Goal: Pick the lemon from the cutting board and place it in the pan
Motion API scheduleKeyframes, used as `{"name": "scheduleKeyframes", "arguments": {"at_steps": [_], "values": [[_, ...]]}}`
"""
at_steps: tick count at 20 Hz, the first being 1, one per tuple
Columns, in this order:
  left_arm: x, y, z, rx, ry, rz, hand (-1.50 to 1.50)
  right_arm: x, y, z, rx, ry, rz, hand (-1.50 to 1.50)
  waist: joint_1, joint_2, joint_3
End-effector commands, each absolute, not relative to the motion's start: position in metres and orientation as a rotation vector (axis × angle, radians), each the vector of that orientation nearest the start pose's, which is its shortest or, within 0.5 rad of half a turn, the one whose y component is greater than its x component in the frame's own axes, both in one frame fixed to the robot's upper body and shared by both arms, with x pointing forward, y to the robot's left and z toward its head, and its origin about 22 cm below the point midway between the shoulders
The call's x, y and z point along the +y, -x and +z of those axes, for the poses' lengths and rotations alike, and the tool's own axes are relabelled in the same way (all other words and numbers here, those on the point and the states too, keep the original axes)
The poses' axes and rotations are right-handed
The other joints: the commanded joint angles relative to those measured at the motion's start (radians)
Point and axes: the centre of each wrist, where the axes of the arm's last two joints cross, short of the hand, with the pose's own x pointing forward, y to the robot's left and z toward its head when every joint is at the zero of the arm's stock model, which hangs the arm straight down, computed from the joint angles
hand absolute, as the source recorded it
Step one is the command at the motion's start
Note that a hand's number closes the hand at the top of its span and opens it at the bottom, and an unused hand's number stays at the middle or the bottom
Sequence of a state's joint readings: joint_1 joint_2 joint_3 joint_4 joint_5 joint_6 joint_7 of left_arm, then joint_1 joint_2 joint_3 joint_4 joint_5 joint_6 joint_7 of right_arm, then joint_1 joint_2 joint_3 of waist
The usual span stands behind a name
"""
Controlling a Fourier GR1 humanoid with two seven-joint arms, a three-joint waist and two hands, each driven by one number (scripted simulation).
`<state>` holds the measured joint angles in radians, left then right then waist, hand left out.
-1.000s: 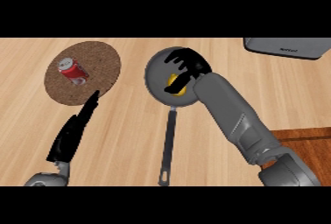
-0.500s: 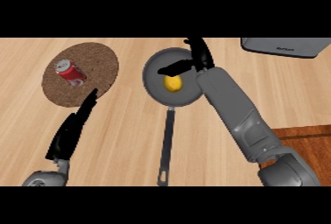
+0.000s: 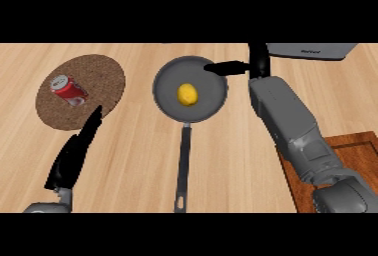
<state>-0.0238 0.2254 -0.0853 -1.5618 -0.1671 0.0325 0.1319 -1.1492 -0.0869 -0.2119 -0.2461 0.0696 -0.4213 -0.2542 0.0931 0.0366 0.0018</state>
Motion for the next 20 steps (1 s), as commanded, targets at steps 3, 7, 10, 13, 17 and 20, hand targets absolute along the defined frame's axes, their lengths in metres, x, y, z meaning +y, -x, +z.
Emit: {"name": "scheduleKeyframes", "arguments": {"at_steps": [3, 7, 10, 13, 17, 20], "values": [[0.262, -0.241, 0.013, -1.414, -0.302, -0.301, 0.0, -0.206, -0.456, 0.073, -1.681, 0.365, 0.034, -1.5, -0.028, -0.009, 0.0], [0.263, -0.242, 0.015, -1.423, -0.3, -0.301, 0.0, -0.263, -0.446, 0.061, -1.68, 0.389, 0.059, -1.5, -0.033, -0.01, 0.001], [0.264, -0.236, 0.014, -1.406, -0.302, -0.3, 0.0, -0.291, -0.435, 0.049, -1.693, 0.413, 0.068, -1.5, -0.037, -0.012, 0.001], [0.274, -0.226, 0.012, -1.4, -0.316, -0.283, 0.0, -0.334, -0.425, 0.054, -1.683, 0.383, 0.086, -1.5, -0.046, -0.018, 0.001], [0.272, -0.231, 0.007, -1.425, -0.305, -0.29, 0.0, -0.36, -0.417, 0.057, -1.672, 0.386, 0.097, -1.5, -0.044, -0.015, 0.001], [0.267, -0.236, 0.022, -1.419, -0.308, -0.302, 0.0, -0.372, -0.421, 0.077, -1.677, 0.374, 0.129, -1.5, -0.037, -0.014, 0.002]]}}
